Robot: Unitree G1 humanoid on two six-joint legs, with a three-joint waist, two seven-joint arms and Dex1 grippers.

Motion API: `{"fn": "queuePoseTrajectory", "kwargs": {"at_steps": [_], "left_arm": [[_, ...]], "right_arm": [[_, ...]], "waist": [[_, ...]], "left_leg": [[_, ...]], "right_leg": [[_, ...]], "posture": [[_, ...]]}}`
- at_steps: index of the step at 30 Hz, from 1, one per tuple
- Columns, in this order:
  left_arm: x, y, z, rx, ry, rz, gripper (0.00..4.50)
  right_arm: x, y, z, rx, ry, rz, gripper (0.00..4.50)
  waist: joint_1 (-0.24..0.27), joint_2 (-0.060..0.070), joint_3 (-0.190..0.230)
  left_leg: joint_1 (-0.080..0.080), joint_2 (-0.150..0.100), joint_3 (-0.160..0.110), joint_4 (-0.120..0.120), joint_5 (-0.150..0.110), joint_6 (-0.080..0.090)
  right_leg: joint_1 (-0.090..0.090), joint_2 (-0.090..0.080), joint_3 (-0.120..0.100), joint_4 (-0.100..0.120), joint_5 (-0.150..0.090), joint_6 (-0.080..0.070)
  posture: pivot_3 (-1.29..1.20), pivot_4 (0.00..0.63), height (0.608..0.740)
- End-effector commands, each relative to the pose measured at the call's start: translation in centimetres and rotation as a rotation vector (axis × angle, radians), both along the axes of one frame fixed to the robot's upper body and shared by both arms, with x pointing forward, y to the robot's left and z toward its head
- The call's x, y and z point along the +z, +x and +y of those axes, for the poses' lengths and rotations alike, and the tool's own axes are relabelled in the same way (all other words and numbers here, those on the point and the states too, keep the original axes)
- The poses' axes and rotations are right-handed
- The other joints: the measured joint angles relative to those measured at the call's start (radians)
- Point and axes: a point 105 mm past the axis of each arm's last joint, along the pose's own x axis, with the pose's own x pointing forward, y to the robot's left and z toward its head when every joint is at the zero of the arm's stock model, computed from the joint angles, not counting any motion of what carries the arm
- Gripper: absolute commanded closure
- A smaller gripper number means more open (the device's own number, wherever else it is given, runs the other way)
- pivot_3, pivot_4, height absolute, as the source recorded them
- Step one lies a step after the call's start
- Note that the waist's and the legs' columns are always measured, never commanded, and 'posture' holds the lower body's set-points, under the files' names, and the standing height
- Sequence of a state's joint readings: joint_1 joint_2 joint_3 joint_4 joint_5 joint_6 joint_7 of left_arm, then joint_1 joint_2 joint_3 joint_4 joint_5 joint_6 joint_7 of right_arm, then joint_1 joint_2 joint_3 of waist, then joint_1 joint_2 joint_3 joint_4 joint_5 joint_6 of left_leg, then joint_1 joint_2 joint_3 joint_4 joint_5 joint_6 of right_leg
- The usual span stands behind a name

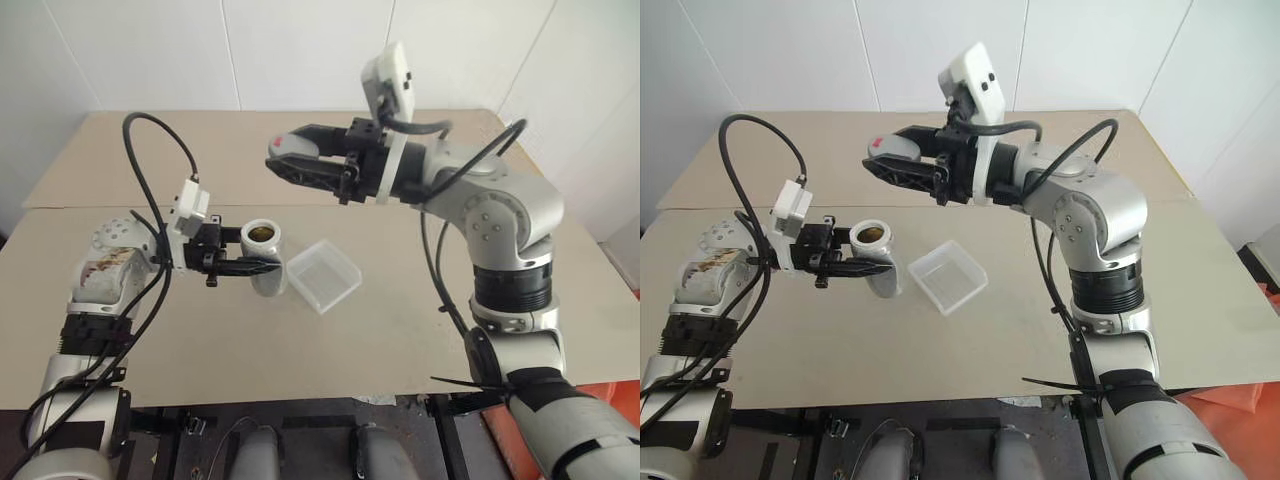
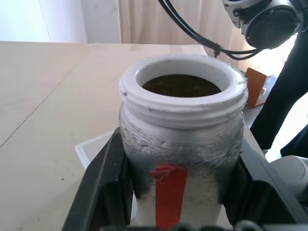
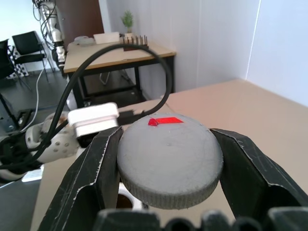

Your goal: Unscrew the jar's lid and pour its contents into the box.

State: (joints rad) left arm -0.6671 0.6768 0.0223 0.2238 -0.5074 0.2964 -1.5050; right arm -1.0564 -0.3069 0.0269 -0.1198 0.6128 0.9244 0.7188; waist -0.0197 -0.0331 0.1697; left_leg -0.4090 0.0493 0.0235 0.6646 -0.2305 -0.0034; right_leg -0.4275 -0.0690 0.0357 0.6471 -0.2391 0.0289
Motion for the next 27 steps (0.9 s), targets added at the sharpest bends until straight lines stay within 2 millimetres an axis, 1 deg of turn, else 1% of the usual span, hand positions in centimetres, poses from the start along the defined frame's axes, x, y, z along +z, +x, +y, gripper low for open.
{"fn": "queuePoseTrajectory", "kwargs": {"at_steps": [1,2,4,7,9,11,12,14,15,16,17,18,20,22,25,27], "left_arm": [[1.3,-0.1,0.0,0.007,-0.008,-0.065,2.51],[1.4,0.0,0.1,0.016,-0.01,-0.071,2.51],[1.7,0.2,0.4,0.047,-0.022,-0.086,2.51],[2.3,0.3,1.0,0.104,-0.045,-0.115,2.51],[2.5,0.4,1.4,0.15,-0.054,-0.135,2.51],[2.7,0.6,1.7,0.193,-0.071,-0.149,2.51],[2.7,0.8,1.8,0.215,-0.077,-0.155,2.51],[2.8,1.1,1.8,0.253,-0.091,-0.172,2.51],[2.9,1.3,1.7,0.269,-0.096,-0.18,2.51],[2.9,1.7,1.6,0.291,-0.098,-0.195,2.51],[3.0,2.1,1.4,0.315,-0.09,-0.209,2.51],[3.0,2.5,1.2,0.337,-0.081,-0.228,2.51],[3.0,3.0,1.0,0.376,-0.062,-0.268,2.51],[3.1,3.9,0.7,0.433,-0.014,-0.34,2.51],[3.4,5.8,-0.3,0.561,0.119,-0.616,2.51],[3.8,6.1,-1.6,0.555,0.181,-0.835,2.51]], "right_arm": [[0.9,1.0,-2.7,-0.138,0.038,-0.082,1.73],[0.4,1.7,-3.7,-0.198,0.033,-0.094,1.73],[-2.0,3.1,-6.2,-0.349,-0.014,-0.104,1.73],[-7.1,4.7,-11.0,-0.596,-0.085,-0.03,1.73],[-10.5,5.2,-14.0,-0.755,-0.128,0.047,1.73],[-13.5,5.4,-16.1,-0.871,-0.187,0.095,1.73],[-14.6,5.5,-16.7,-0.908,-0.192,0.122,1.73],[-16.8,6.0,-17.6,-0.976,-0.189,0.191,1.01],[-17.8,6.2,-17.8,-0.996,-0.197,0.213,0.84],[-18.8,6.4,-18.1,-1.017,-0.219,0.244,0.52],[-19.4,6.5,-18.2,-1.015,-0.238,0.254,0.2],[-19.5,6.4,-18.1,-1.001,-0.242,0.26,0.09],[-18.8,6.0,-18.0,-0.962,-0.239,0.25,0.09],[-17.2,5.0,-17.9,-0.882,-0.262,0.226,0.09],[-13.0,2.8,-16.9,-0.699,-0.228,0.223,0.09],[-10.9,1.4,-15.8,-0.58,-0.219,0.238,0.09]], "waist": [[0.001,0.0,0.0],[0.002,0.0,0.0],[0.008,0.0,0.0],[0.012,0.0,0.0],[0.008,0.0,0.0],[0.003,0.0,0.0],[-0.002,0.0,0.0],[-0.01,0.0,0.0],[-0.015,0.0,0.0],[-0.017,0.0,0.0],[-0.018,0.0,0.0],[-0.018,0.0,0.0],[-0.017,0.0,0.0],[-0.016,0.0,0.0],[0.001,0.0,0.0],[0.004,0.0,0.0]], "left_leg": [[0.0,0.0,0.0,0.0,0.0,0.0],[0.0,0.0,0.0,0.0,0.0,0.0],[-0.001,0.0,0.0,0.0,0.0,0.0],[-0.002,-0.002,0.0,0.0,0.0,0.0],[-0.003,-0.002,0.0,0.0,0.0,0.0],[-0.003,-0.003,0.0,0.0,0.0,0.0],[-0.002,-0.003,0.0,0.0,0.0,0.0],[0.0,-0.003,0.001,0.0,0.0,0.0],[0.002,-0.002,0.001,0.0,0.0,0.0],[0.003,-0.002,0.001,0.0,0.0,0.0],[0.004,-0.002,0.001,0.0,0.0,0.0],[0.004,-0.002,0.001,0.0,0.0,0.0],[0.002,-0.002,0.001,0.0,0.0,0.0],[0.001,-0.002,0.001,0.0,0.0,0.0],[0.001,-0.004,0.001,0.0,0.0,0.0],[0.002,-0.004,0.001,0.0,0.0,0.0]], "right_leg": [[0.0,0.0,0.0,0.0,0.0,0.0],[0.0,0.0,0.0,0.0,0.0,0.0],[0.0,0.0,0.0,0.0,0.0,0.0],[0.001,-0.002,-0.001,-0.001,0.0,0.0],[0.0,-0.003,-0.001,-0.001,0.0,0.0],[-0.001,-0.004,0.0,-0.001,0.0,0.0],[-0.001,-0.004,0.0,-0.001,0.0,0.0],[0.0,-0.003,0.001,-0.001,0.0,0.0],[0.001,-0.002,0.002,-0.001,0.0,0.0],[0.002,-0.002,0.002,-0.001,0.0,0.0],[0.003,-0.002,0.002,-0.001,0.0,0.0],[0.003,-0.002,0.002,-0.001,0.0,0.001],[0.002,-0.002,0.002,-0.001,0.0,0.001],[0.002,-0.002,0.002,-0.002,0.0,0.001],[0.002,-0.004,0.002,-0.003,0.0,0.001],[0.003,-0.004,0.001,-0.003,0.0,0.001]], "posture": [[0.0,0.15,0.74],[0.0,0.15,0.74],[0.0,0.15,0.74],[0.0,0.15,0.74],[0.0,0.15,0.74],[0.0,0.15,0.74],[0.0,0.15,0.74],[0.0,0.15,0.74],[0.0,0.15,0.74],[0.0,0.15,0.74],[0.0,0.15,0.74],[0.0,0.15,0.74],[0.0,0.15,0.74],[0.0,0.15,0.74],[0.0,0.15,0.74],[0.0,0.15,0.74]]}}
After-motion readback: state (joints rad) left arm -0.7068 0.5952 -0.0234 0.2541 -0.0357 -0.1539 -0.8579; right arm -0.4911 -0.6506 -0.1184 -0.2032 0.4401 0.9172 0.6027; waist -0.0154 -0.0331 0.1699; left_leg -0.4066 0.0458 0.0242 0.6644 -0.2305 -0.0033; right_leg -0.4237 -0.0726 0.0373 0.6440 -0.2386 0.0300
